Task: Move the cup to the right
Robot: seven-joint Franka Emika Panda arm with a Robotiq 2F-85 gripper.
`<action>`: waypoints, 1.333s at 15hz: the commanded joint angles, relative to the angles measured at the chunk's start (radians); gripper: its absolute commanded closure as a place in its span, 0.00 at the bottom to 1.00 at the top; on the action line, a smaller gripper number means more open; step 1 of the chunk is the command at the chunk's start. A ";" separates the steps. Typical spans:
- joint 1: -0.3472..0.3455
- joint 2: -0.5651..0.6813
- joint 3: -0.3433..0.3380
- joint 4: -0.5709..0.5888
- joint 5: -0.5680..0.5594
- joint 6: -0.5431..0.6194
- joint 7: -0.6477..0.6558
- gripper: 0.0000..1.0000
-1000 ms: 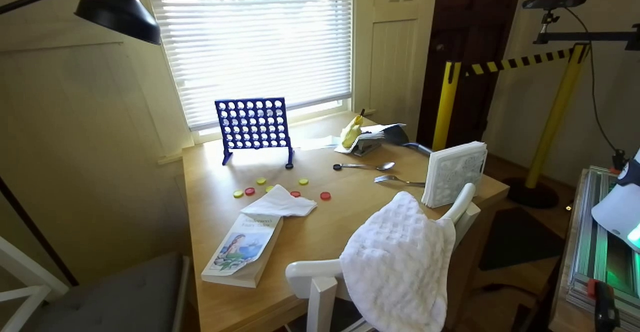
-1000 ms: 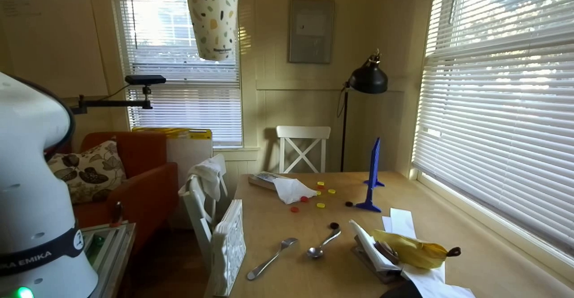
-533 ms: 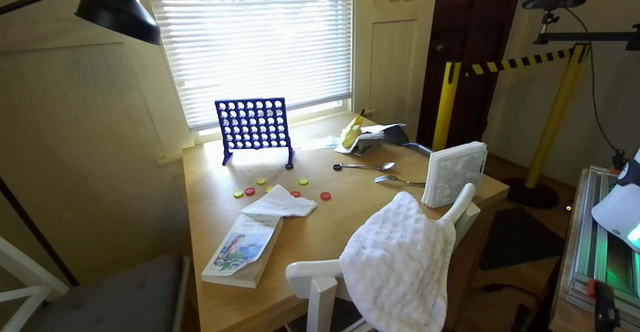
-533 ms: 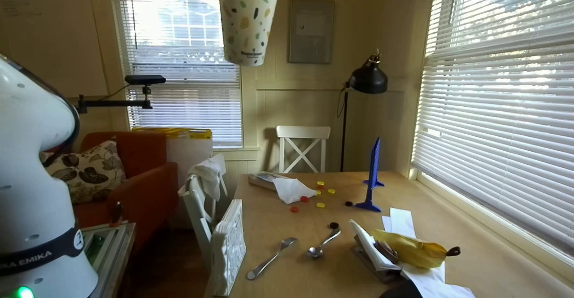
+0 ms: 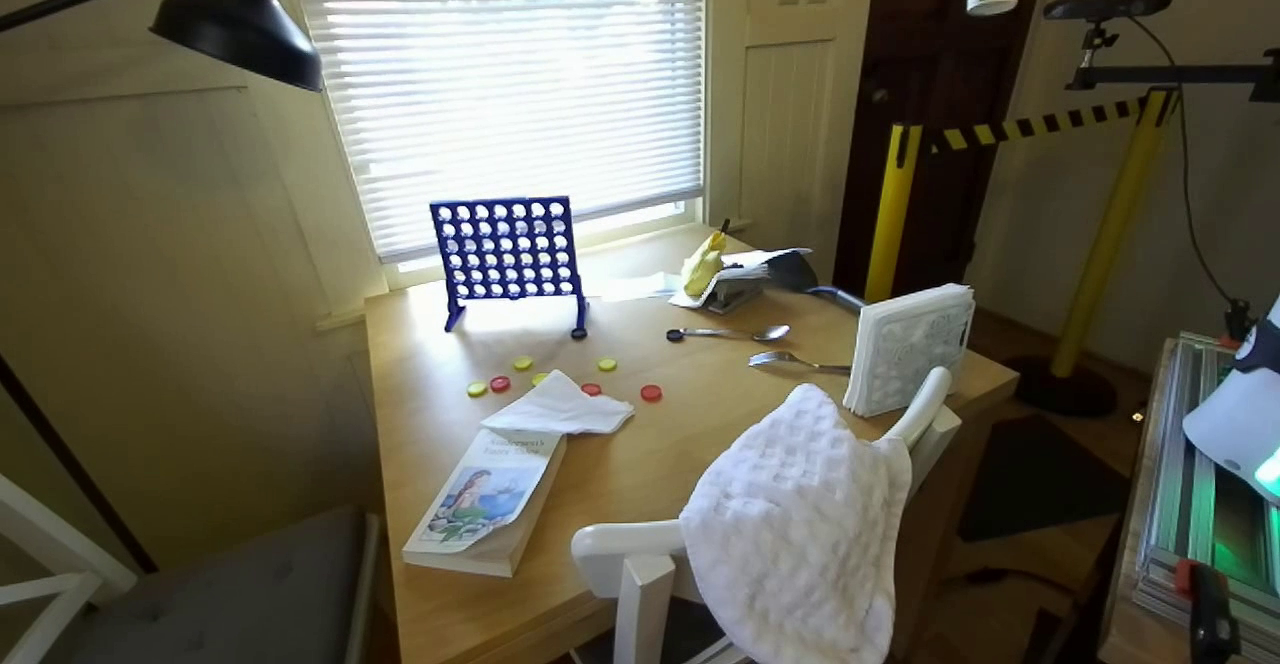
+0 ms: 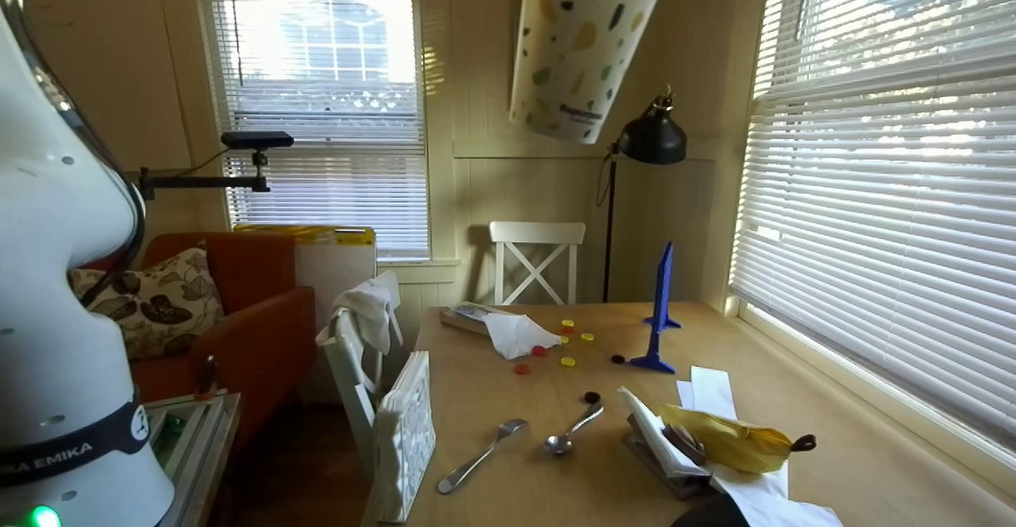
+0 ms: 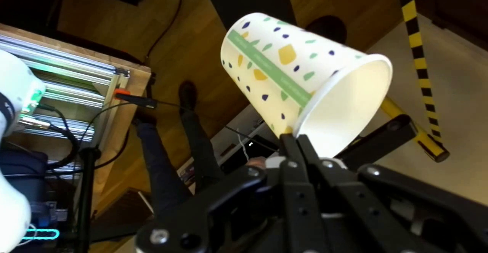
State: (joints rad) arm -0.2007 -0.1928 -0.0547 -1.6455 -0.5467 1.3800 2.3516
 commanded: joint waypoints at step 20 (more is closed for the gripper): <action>0.144 0.301 0.006 0.043 -0.032 0.197 0.407 0.99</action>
State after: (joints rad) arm -0.0577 0.0881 -0.0272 -1.5965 -0.5977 1.4920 2.7151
